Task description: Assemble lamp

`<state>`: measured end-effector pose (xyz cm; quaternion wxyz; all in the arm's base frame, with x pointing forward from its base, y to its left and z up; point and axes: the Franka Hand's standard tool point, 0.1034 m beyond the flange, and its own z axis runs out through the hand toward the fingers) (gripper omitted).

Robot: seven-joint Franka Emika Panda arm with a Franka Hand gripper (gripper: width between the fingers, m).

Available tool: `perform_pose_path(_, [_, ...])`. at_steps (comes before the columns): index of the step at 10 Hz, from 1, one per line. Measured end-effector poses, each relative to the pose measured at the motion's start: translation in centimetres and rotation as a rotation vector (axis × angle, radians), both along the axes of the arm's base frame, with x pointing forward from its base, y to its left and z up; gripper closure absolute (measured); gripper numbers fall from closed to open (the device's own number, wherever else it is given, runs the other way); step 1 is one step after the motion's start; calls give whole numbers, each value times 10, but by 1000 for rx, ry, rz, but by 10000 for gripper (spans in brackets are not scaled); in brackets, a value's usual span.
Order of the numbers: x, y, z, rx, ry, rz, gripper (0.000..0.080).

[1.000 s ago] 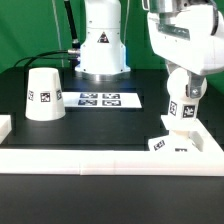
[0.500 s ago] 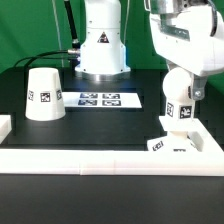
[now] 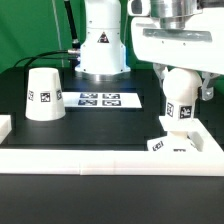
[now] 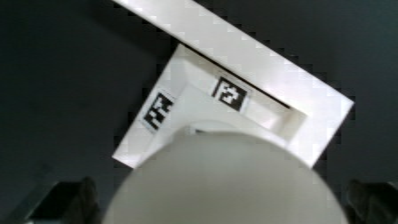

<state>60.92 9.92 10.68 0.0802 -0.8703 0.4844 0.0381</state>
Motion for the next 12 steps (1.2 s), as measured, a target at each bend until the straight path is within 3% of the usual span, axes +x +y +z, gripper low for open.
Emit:
perform_pose_path(5, [-1, -1, -1, -17, -57, 364, 100])
perform_pose_path(7, [-3, 2, -2, -103, -75, 666, 100])
perform_pose_path(12, [1, 5, 5, -129, -131, 1114, 100])
